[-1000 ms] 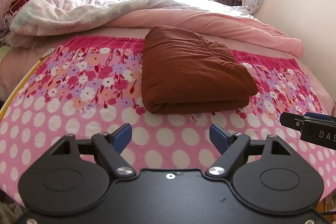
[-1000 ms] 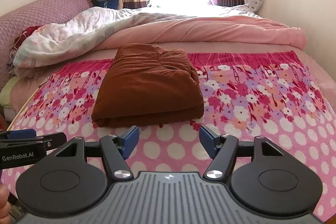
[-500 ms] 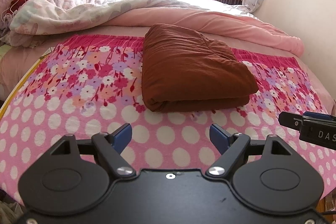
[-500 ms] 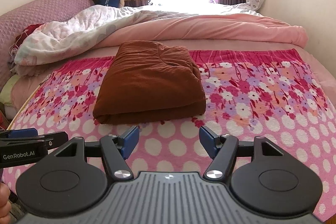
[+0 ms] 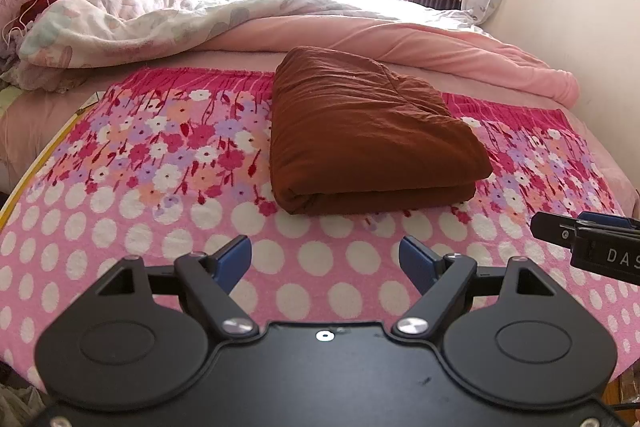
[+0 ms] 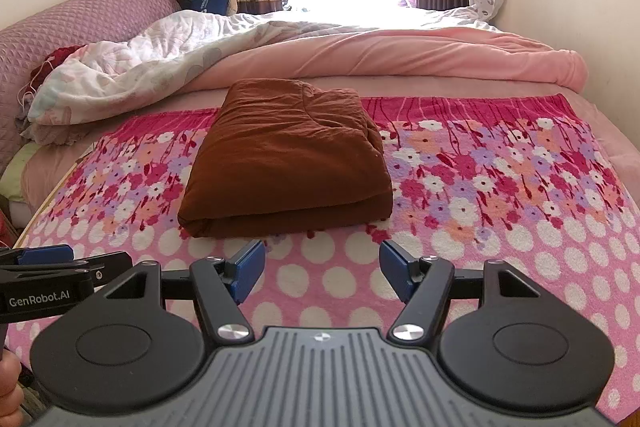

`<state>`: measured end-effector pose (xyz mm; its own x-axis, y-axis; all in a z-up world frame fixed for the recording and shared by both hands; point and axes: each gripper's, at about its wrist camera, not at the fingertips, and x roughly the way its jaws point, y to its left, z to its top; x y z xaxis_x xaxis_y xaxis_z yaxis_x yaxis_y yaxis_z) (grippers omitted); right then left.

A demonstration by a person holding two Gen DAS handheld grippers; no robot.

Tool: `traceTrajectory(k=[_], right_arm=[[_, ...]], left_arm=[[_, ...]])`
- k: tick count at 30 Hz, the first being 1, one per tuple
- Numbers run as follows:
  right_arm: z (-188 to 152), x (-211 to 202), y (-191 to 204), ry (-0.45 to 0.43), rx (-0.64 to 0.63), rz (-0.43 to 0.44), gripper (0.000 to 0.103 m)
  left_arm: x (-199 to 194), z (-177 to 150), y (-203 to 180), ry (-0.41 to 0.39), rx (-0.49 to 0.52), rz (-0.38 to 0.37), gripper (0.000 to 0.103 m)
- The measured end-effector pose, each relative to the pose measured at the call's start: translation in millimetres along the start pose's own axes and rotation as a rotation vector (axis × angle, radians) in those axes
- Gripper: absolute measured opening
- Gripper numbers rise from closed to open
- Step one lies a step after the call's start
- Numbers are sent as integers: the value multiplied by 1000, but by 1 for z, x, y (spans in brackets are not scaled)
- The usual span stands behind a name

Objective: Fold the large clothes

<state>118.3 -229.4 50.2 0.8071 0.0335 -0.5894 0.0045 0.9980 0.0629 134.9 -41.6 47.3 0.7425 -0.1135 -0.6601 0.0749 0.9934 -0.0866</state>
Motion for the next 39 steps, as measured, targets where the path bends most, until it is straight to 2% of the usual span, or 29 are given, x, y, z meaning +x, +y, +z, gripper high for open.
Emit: traceTrajectory(k=[39], right_arm=[[-1, -1, 1, -1, 0, 0, 77]], left_arm=[[-3, -1, -2, -4, 7, 7, 83]])
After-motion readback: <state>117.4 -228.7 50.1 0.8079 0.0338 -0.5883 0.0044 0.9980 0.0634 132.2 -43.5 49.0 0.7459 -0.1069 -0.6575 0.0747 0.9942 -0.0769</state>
